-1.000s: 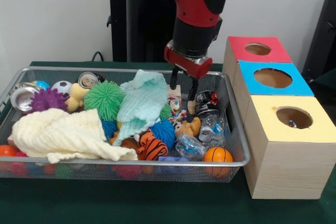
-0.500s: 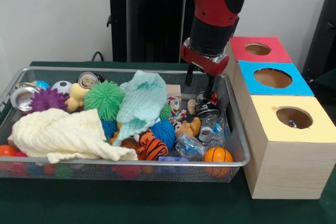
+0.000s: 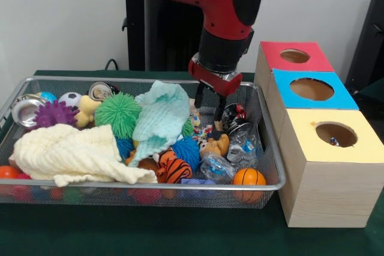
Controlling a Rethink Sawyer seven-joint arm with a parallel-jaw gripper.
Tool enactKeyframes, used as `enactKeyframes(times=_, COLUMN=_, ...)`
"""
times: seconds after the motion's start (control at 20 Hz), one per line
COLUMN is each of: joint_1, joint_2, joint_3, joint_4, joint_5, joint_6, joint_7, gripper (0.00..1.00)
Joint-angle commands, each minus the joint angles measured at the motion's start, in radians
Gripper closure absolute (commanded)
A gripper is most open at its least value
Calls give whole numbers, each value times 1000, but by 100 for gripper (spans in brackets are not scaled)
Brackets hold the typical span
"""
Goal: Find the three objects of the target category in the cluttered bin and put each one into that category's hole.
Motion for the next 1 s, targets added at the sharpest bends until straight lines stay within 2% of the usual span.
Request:
enactKeyframes(times=0.05, joint_1=-36, joint_2=106, joint_3=6, joint_4=-71, joint_5=-79, joint_6=-127, joint_7=37, gripper=0)
enactKeyframes(times=0.6, joint_1=-5, joint_2=126, joint_3=-36, joint_4=-102, joint_5=-121, joint_6=-184, joint_7=58, gripper=0)
enactKeyframes(times=0.7, joint_1=18, joint_2=136, joint_3=-67, joint_4=-115, joint_5=-124, joint_6=-234, joint_7=78, gripper=0)
enactKeyframes(times=0.8, joint_1=62, joint_2=153, joint_3=-127, joint_4=-148, joint_5=-130, joint_6=-280, joint_7=82, gripper=0)
enactKeyframes(times=0.85, joint_1=96, joint_2=168, joint_3=-176, joint_4=-175, joint_5=-137, joint_6=-313, joint_7=75, gripper=0)
enactKeyframes(times=1.0, joint_1=121, joint_2=181, joint_3=-218, joint_4=-212, joint_5=-158, joint_6=-361, joint_7=39, gripper=0)
